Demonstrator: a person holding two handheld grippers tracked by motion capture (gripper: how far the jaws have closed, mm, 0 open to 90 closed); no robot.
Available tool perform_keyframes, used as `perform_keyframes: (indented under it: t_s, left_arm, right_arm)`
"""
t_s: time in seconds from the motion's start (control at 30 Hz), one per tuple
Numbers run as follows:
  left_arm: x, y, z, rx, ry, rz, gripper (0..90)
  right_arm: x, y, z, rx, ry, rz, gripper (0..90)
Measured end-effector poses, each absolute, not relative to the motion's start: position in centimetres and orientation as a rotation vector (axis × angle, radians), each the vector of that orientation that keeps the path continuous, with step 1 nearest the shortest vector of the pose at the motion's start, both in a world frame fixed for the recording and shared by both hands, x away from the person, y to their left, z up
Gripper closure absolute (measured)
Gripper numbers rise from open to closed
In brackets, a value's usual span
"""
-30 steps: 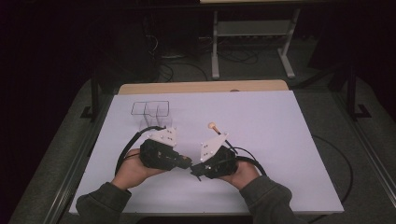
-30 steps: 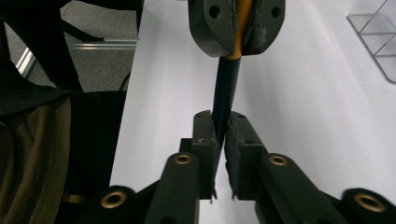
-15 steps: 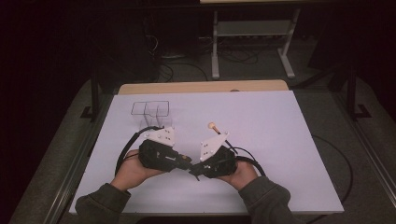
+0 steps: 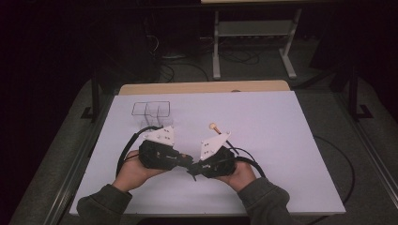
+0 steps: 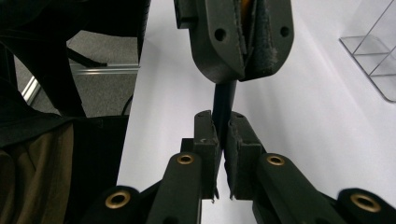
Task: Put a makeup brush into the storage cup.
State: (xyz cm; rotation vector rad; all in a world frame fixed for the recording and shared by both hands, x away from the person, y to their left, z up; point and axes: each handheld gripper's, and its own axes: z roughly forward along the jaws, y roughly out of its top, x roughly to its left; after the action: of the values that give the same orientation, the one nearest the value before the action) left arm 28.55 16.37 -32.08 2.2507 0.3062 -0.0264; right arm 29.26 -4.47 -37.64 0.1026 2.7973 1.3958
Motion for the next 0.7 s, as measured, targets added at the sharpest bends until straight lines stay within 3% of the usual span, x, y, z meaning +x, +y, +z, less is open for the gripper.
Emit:
perform_keyframes:
  t_s: [0.43,0.7]
  left_arm:
    - [28.47,16.26,-32.02,2.248,0.300,-0.018,83.3]
    - [28.71,16.60,-32.21,2.244,0.320,-0.019,75.4]
  right_arm:
    - [29.25,-4.62,-37.68,0.124,2.796,1.414,82.6]
    - [29.42,-5.05,-37.83,0.180,2.781,1.467,82.8]
